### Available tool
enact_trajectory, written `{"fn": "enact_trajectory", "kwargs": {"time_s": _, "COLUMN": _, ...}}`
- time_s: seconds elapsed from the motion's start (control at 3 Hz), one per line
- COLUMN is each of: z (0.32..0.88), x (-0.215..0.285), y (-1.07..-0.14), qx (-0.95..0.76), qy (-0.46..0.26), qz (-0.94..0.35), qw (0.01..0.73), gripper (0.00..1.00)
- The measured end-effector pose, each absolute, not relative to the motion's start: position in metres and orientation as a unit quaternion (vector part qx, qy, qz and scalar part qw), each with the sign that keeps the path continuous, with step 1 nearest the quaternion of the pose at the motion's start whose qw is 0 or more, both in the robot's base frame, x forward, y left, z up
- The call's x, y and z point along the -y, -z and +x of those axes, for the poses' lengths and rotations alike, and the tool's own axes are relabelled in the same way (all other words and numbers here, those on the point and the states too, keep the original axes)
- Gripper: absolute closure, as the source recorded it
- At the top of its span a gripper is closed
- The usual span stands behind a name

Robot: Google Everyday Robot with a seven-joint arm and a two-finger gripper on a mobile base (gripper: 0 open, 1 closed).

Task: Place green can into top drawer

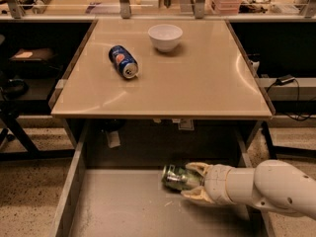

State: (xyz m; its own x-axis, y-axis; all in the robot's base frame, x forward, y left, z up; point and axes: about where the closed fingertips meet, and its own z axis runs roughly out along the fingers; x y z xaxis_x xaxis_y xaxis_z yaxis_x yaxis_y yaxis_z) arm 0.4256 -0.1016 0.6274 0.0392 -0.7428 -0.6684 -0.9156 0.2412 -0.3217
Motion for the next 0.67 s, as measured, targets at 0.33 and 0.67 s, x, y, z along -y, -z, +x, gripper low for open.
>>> {"fn": "enact_trajectory", "kwargs": {"time_s": 0.33, "z": 0.4256, "x": 0.1015, "y": -0.6274, "qx": -0.684, "qy": -0.111, "qz": -0.606, "qw": 0.39, "gripper": 0.0}}
{"fn": "enact_trajectory", "kwargs": {"time_s": 0.67, "z": 0.4256, "x": 0.1015, "y": -0.6274, "qx": -0.684, "qy": -0.111, "qz": -0.606, "qw": 0.39, "gripper": 0.0}}
